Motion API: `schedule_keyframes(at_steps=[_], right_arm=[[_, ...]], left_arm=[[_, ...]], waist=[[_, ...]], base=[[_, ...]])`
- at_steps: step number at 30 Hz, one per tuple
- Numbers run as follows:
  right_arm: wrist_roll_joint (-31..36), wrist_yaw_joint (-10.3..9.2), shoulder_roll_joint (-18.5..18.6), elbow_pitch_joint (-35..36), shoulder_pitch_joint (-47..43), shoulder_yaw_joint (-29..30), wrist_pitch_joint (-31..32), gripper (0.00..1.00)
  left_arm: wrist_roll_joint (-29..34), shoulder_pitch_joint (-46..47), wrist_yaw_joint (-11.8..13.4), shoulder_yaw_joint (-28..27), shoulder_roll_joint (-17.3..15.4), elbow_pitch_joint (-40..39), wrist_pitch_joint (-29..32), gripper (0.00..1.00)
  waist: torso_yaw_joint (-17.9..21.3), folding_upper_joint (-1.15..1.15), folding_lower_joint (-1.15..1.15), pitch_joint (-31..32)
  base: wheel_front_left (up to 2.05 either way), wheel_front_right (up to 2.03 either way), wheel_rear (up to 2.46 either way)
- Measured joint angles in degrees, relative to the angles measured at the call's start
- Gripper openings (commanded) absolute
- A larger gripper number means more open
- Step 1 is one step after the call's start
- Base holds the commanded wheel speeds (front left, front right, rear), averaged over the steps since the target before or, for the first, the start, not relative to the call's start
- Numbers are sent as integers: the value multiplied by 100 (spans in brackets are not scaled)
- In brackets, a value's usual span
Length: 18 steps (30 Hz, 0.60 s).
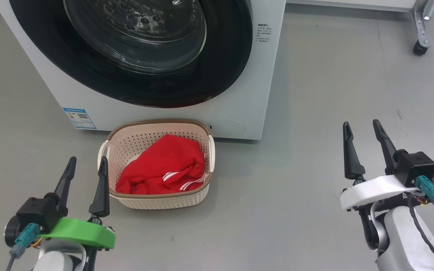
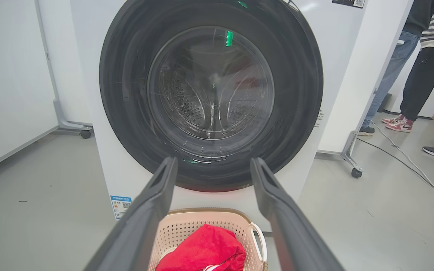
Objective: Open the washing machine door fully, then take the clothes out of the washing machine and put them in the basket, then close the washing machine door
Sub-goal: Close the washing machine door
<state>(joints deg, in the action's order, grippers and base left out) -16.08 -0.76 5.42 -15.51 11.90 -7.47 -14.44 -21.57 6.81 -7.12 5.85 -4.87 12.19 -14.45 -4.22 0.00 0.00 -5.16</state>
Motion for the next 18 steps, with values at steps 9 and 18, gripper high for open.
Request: schedule_keyframes(at_steps=[9,18], right_arm=[[7,0,-15,185,-202,15,0,100],[57,1,-27,285,-341,24,0,100]], left_arm=[[288,-93,0,-30,-1,18,0,100],[302,-122,0,-69,41,19,0,100]], waist=[[42,0,0,29],[78,0,0,29]], base=[[0,0,0],[0,0,0]])
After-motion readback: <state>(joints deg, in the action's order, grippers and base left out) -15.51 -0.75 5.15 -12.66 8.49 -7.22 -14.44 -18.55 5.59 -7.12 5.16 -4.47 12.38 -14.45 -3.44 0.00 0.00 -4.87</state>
